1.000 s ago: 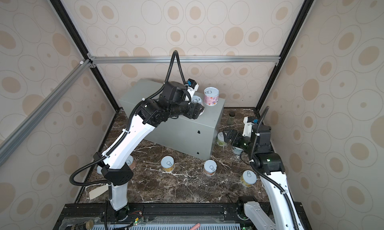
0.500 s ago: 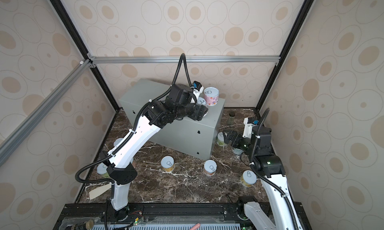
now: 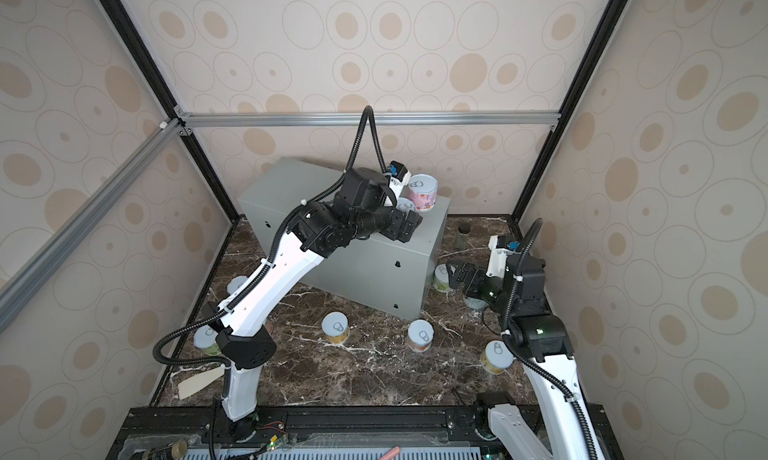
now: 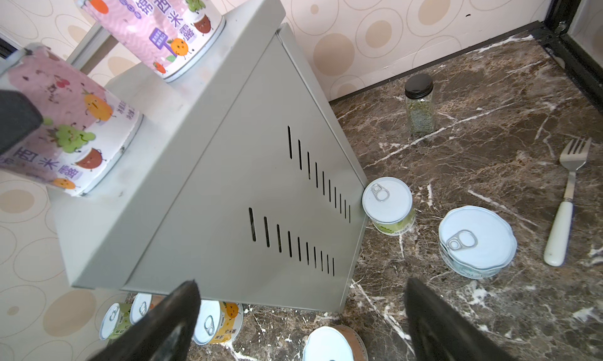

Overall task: Place and organize the canned foods onto the counter
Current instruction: 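Set the pink can beside the other pink can and open the left gripper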

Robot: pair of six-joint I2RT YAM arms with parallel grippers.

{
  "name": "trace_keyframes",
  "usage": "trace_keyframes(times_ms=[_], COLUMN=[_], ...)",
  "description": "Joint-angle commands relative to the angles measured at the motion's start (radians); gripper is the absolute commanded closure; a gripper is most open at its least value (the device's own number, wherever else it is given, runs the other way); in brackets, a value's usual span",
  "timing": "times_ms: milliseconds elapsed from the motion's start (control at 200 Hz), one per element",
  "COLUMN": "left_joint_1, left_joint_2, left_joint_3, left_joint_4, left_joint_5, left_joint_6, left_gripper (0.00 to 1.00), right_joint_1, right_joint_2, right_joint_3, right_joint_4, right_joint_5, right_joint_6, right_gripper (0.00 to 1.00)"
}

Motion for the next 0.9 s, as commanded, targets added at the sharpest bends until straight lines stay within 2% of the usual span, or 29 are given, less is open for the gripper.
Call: trace_keyframes(times_ms=[0, 185, 305, 575, 645, 770, 895], left_joint_1=[-0.016, -0.016, -0.016, -0.014, -0.012, 0.011, 0.052], left_joint_2=[-0.027, -0.100, -0.176, -0.454, -0.530, -0.649, -0.691], left_joint_3=[0.049, 0.029, -0.036, -0.473, -0.609, -0.832, -0.928], left_joint_4=[0.020, 0.022, 0.041, 0.253, 0.335, 0.493, 0.554], left_joint_5=[-0.019, -0.056, -0.063, -0.123, -0.153, -0.129, -0.091], left_joint_6=[0.028, 0.047, 0.052, 0.071, 0.063, 0.041, 0.027], left_gripper=[0.05, 0.01, 0.01, 0.02, 0.07, 0.22, 0.30], right_joint_1=[0.007, 0.007, 0.006, 0.007, 0.007, 0.007, 0.007], right_joint_2=[-0.017, -0.008, -0.011, -0.021, -0.019, -0.018, -0.009], right_joint_3=[0.037, 0.080, 0.107, 0.173, 0.187, 0.196, 0.200], right_joint_4=[-0.036, -0.076, -0.101, -0.177, -0.186, -0.181, -0.166], right_joint_5=[0.014, 0.002, 0.001, 0.020, 0.021, 0.009, 0.004], right_joint_6=[-0.019, -0.021, -0.020, -0.033, -0.036, -0.043, -0.043], right_gripper=[0.00, 0.00, 0.00, 0.00, 0.00, 0.00, 0.00])
